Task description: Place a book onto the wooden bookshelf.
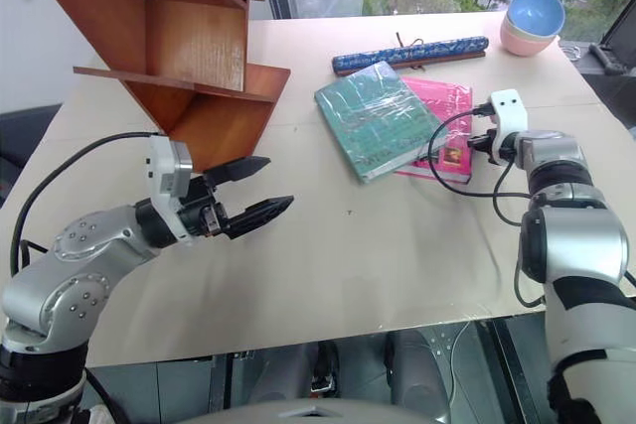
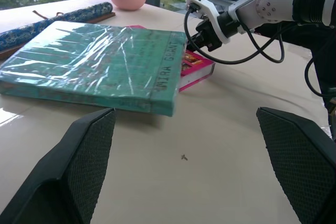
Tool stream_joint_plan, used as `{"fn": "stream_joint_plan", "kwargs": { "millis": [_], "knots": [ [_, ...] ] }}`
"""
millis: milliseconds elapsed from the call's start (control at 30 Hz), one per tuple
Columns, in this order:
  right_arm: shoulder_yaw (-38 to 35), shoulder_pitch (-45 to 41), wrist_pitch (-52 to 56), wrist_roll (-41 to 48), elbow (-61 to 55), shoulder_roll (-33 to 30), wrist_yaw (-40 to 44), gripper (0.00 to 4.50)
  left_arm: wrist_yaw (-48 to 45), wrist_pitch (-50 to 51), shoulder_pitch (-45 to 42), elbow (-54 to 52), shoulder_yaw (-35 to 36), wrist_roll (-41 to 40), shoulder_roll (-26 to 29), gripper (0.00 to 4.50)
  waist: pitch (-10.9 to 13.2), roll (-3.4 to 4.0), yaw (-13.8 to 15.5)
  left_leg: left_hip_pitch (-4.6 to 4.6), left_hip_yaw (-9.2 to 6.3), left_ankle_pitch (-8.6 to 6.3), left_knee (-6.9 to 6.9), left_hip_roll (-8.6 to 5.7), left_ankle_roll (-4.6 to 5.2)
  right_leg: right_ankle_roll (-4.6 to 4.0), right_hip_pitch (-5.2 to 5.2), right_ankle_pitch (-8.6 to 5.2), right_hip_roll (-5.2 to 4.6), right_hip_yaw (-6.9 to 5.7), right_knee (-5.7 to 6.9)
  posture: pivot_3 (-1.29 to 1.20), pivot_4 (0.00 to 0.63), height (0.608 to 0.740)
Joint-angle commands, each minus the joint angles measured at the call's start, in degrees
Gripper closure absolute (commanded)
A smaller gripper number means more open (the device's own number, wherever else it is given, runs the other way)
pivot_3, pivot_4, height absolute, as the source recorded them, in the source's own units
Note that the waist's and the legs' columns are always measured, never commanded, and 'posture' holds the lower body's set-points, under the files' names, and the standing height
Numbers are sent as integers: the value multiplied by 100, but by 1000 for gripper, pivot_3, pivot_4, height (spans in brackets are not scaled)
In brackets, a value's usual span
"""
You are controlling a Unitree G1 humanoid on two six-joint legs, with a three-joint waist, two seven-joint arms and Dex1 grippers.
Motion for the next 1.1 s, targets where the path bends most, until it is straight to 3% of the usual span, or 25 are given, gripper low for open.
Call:
{"fn": "stream_joint_plan", "kwargs": {
  "millis": [33,67,133,267,300,400,500,633,900,1100],
  "knots": [
    [69,278,-143,62,-930,-345,508,4161,115,82,-116,89,202,-110,36,0,1,2,16,0,-2,0,0,0,0,-1,0,0,0,-1,1,0,150,738],
    [107,483,-33,42,-1368,-463,562,3791,131,103,-164,165,192,-103,29,0,2,3,21,-2,-4,0,0,0,0,-1,-1,0,0,-4,1,0,150,738],
    [92,1145,442,182,-2731,-704,868,3554,170,141,-269,317,155,-69,8,0,2,4,82,-4,-7,0,0,0,0,0,0,0,-2,-6,-2,0,150,738],
    [-602,3199,2537,1029,-6996,-1201,1089,1749,186,239,-535,684,-17,46,-6,0,-1,11,212,-17,-26,0,-2,-1,0,0,0,-1,-9,-26,-3,0,150,738],
    [-779,3648,2800,1167,-7841,-1311,1098,1157,190,291,-598,760,-68,82,12,0,-3,16,212,-19,-29,0,-3,-1,0,0,-1,-2,-9,-30,-4,0,150,738],
    [-1671,4578,3643,1939,-10257,-1251,1036,30,98,414,-892,1128,-192,94,-15,0,-3,30,196,-19,-32,-1,-5,-1,-2,2,-1,-3,-7,-36,-4,0,150,738],
    [-2379,5161,4362,2704,-12026,-1036,956,30,-24,573,-1299,1567,-343,99,-82,0,-4,29,186,-10,-29,-1,-1,-3,-5,18,2,-11,-2,-25,-2,0,150,738],
    [-2817,5569,4830,3353,-13242,-837,675,30,-270,572,-1752,2058,-584,271,-161,0,-21,-1,194,1,-37,-13,6,-1,-27,27,15,-16,0,-29,0,0,150,738],
    [-3492,6305,4498,5363,-13512,-1255,-483,30,-797,265,-2207,2596,-962,711,-226,0,-20,-6,251,-7,-40,0,9,-6,-4,-1,12,-3,-4,-31,-2,0,150,738],
    [-3614,6688,3739,6721,-13511,-1980,-1599,30,801,3260,-3438,3930,-278,-247,-1200,0,-19,-20,334,-8,-44,0,15,-6,0,28,17,-17,-2,-30,-2,0,150,738]
  ]
}}
